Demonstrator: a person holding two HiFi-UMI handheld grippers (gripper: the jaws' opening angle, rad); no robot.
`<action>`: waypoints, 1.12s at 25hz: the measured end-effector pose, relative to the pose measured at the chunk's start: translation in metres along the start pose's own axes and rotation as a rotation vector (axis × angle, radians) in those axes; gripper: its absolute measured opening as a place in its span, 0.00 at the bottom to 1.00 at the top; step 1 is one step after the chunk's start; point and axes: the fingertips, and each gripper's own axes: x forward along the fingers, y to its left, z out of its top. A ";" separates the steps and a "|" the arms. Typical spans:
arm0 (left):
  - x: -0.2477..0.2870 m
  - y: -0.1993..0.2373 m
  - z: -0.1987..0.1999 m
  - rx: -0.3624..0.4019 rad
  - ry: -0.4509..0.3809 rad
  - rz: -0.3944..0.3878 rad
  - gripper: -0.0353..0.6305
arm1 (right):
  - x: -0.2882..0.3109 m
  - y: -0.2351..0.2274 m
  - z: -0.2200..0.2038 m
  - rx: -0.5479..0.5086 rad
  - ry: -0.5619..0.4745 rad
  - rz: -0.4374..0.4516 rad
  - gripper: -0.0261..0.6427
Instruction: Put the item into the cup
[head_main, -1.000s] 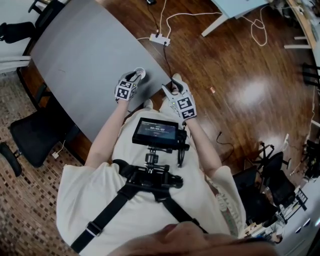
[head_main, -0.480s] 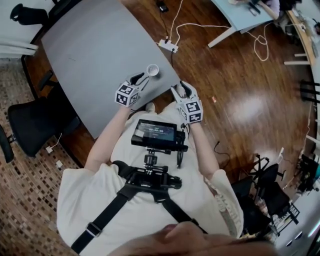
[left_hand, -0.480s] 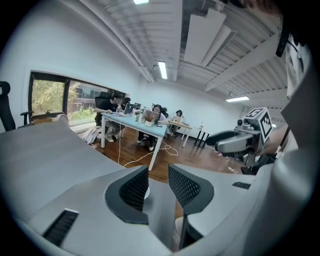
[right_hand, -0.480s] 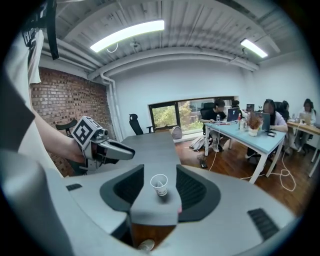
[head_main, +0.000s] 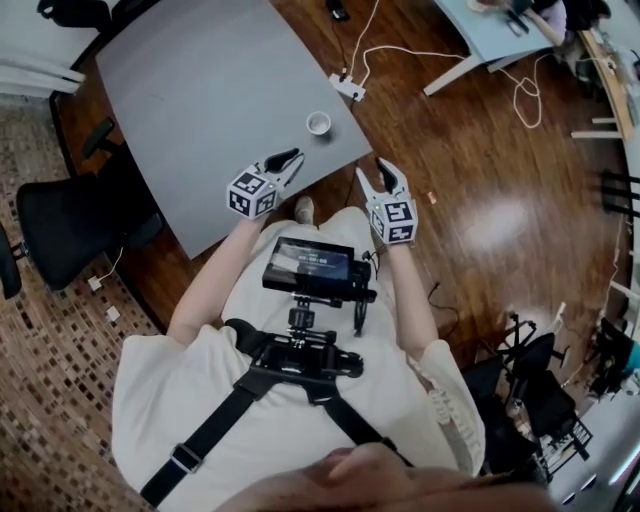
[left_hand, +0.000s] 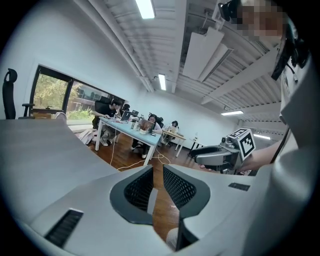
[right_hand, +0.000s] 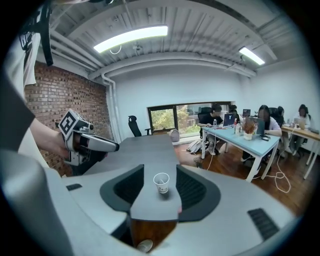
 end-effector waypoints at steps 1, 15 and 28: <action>-0.006 -0.005 -0.001 0.002 -0.002 -0.002 0.15 | -0.004 0.002 -0.001 -0.007 -0.006 0.002 0.36; -0.030 -0.159 -0.065 -0.030 -0.030 -0.028 0.13 | -0.156 0.025 -0.038 0.009 -0.071 0.012 0.36; -0.118 -0.248 -0.142 -0.081 -0.068 0.147 0.16 | -0.270 0.067 -0.083 0.000 -0.119 0.090 0.36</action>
